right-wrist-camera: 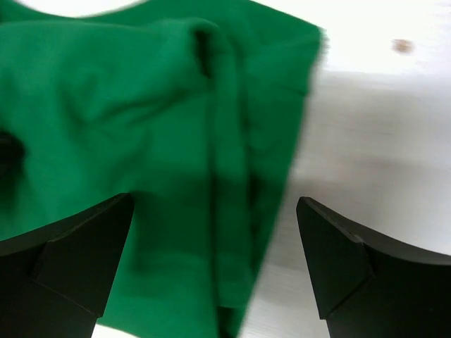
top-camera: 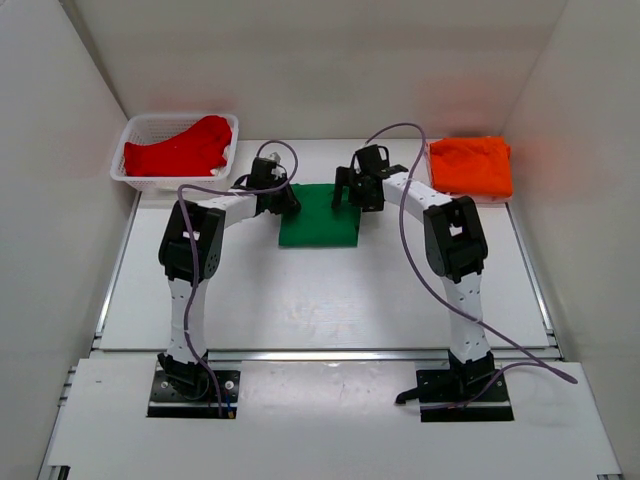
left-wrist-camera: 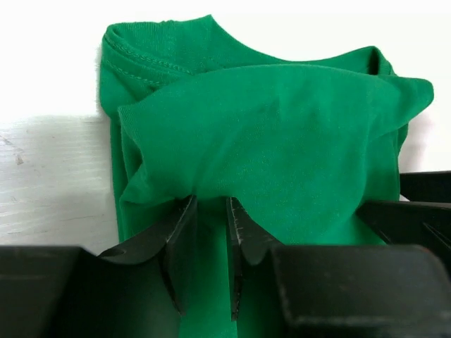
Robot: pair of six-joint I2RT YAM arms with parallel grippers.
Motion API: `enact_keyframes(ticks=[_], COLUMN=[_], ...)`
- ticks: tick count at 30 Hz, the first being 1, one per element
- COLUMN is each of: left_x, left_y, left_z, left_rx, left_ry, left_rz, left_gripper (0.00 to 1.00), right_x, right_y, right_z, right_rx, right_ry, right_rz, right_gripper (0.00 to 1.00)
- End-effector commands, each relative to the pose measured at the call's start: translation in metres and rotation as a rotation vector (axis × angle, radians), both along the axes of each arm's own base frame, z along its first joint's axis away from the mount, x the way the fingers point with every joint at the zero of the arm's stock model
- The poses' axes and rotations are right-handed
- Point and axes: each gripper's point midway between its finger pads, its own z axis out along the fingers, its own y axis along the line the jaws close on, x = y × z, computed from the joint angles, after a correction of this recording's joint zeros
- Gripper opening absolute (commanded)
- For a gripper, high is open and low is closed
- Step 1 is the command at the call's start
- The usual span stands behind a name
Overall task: Fold and stack the t-shirts
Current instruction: Put the neatly folded tshirt into the corner of the board with the right arm
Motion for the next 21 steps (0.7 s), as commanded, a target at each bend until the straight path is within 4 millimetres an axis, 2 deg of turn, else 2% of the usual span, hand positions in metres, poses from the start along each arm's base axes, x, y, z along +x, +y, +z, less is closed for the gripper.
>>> enact_keyframes(ticks=[1, 2, 3, 4, 7, 8, 9, 10, 11, 12, 13, 14, 15, 17, 19, 20, 21], left_x=[-0.006, -0.005, -0.006, -0.008, -0.009, -0.010, -0.012, -0.011, -0.011, -0.011, -0.012, -0.012, -0.012, -0.015, -0.017, -0.021, -0.023], left_y=[0.000, 0.002, -0.001, -0.004, 0.002, -0.002, -0.001, 0.003, 0.000, -0.001, -0.001, -0.003, 0.001, 0.003, 0.013, 0.017, 0.023], left_z=[0.004, 0.006, 0.005, 0.004, 0.003, 0.005, 0.000, 0.002, 0.007, 0.009, 0.007, 0.015, 0.017, 0.028, 0.052, 0.056, 0.062], left_rx=[-0.006, -0.005, -0.009, -0.014, -0.020, -0.027, -0.023, -0.022, -0.034, -0.038, -0.041, -0.053, -0.060, -0.091, -0.127, -0.134, -0.148], left_ry=[0.025, 0.023, 0.023, 0.028, 0.035, 0.029, 0.037, 0.034, 0.026, 0.017, 0.029, 0.013, 0.014, 0.014, -0.008, 0.003, 0.003], left_rz=[-0.016, -0.014, -0.020, -0.030, -0.020, -0.018, -0.018, -0.012, -0.011, -0.017, -0.011, -0.016, -0.011, -0.013, 0.009, 0.011, 0.018], left_gripper=[0.35, 0.34, 0.34, 0.35, 0.34, 0.34, 0.34, 0.35, 0.35, 0.35, 0.35, 0.35, 0.34, 0.35, 0.37, 0.37, 0.37], right_x=[-0.002, -0.001, -0.010, -0.012, -0.023, -0.031, -0.033, -0.042, -0.050, -0.046, -0.050, -0.050, -0.049, -0.037, -0.019, -0.015, -0.003], right_y=[0.021, 0.022, 0.030, 0.034, 0.041, 0.043, 0.048, 0.051, 0.050, 0.054, 0.055, 0.053, 0.052, 0.044, 0.036, 0.021, 0.009], right_z=[0.004, -0.002, -0.009, -0.006, -0.017, -0.021, -0.014, -0.019, -0.023, -0.014, -0.016, -0.014, -0.011, -0.003, 0.025, 0.024, 0.039], right_rx=[0.039, 0.026, 0.018, 0.024, 0.034, 0.033, 0.065, 0.086, 0.095, 0.122, 0.138, 0.148, 0.154, 0.173, 0.145, 0.125, 0.094], right_ry=[0.052, 0.066, 0.100, 0.105, 0.147, 0.163, 0.154, 0.175, 0.198, 0.167, 0.171, 0.157, 0.148, 0.108, 0.001, 0.009, -0.049], right_rz=[-0.010, -0.012, 0.009, 0.018, 0.027, 0.026, 0.038, 0.045, 0.036, 0.034, 0.046, 0.055, 0.075, 0.141, 0.260, 0.262, 0.302], right_gripper=[0.99, 0.99, 0.99, 0.99, 0.97, 0.96, 0.90, 0.71, 0.58, 0.40, 0.23, 0.14, 0.00, 0.00, 0.00, 0.01, 0.00])
